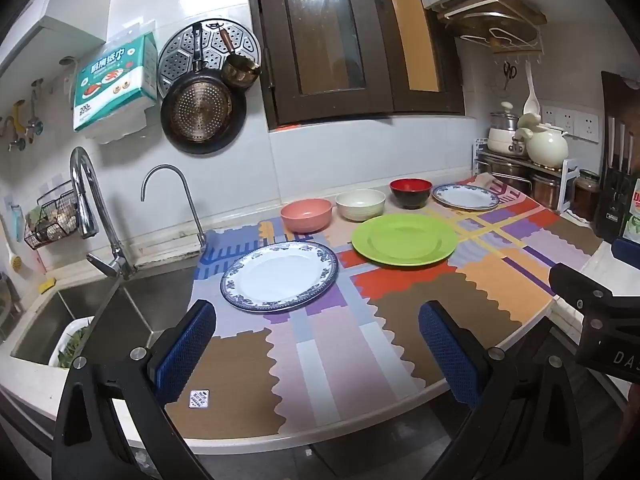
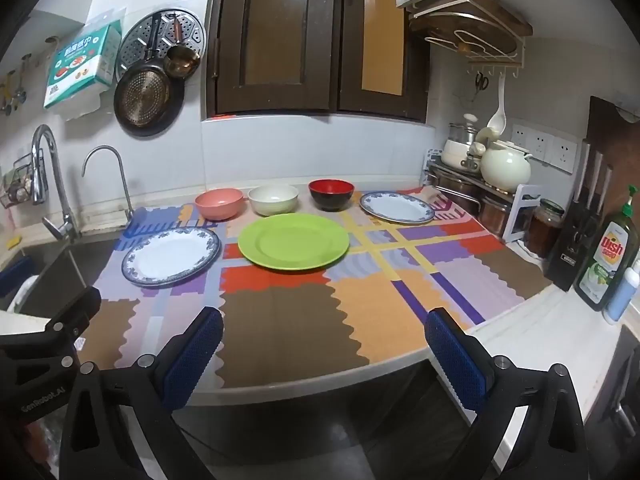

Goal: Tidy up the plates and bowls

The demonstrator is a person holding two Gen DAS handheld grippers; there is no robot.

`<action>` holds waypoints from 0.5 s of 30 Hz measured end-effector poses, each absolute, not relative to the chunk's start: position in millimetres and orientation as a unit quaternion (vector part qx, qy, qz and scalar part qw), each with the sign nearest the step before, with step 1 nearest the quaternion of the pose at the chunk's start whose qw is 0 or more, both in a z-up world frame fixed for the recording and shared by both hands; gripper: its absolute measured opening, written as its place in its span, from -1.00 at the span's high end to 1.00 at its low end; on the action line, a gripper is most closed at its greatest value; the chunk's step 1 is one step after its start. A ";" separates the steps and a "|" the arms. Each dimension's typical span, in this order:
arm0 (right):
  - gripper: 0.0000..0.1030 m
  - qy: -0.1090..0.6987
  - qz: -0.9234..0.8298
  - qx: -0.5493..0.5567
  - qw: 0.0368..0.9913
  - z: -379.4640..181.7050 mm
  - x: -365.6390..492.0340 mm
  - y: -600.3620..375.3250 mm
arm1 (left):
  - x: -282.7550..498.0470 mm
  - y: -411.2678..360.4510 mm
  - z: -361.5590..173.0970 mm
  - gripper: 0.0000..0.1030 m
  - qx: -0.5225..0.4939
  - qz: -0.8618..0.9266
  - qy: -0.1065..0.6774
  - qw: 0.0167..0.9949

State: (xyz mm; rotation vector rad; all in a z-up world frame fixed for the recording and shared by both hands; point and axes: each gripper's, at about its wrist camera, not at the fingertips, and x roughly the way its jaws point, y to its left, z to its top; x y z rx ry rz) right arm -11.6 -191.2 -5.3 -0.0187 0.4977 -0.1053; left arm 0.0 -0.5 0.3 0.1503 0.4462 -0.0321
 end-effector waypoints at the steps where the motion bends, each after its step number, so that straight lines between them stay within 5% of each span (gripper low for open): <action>1: -0.99 0.246 -0.052 -0.009 0.968 -5.2 -12.0 -191.4 | -0.1 -0.7 0.5 -1.00 0.074 -0.017 0.221 0.972; 15: -0.99 0.245 -0.054 -0.011 0.968 -4.6 -13.1 -189.9 | -1.6 -2.2 -0.6 -1.00 0.073 -0.042 0.225 0.971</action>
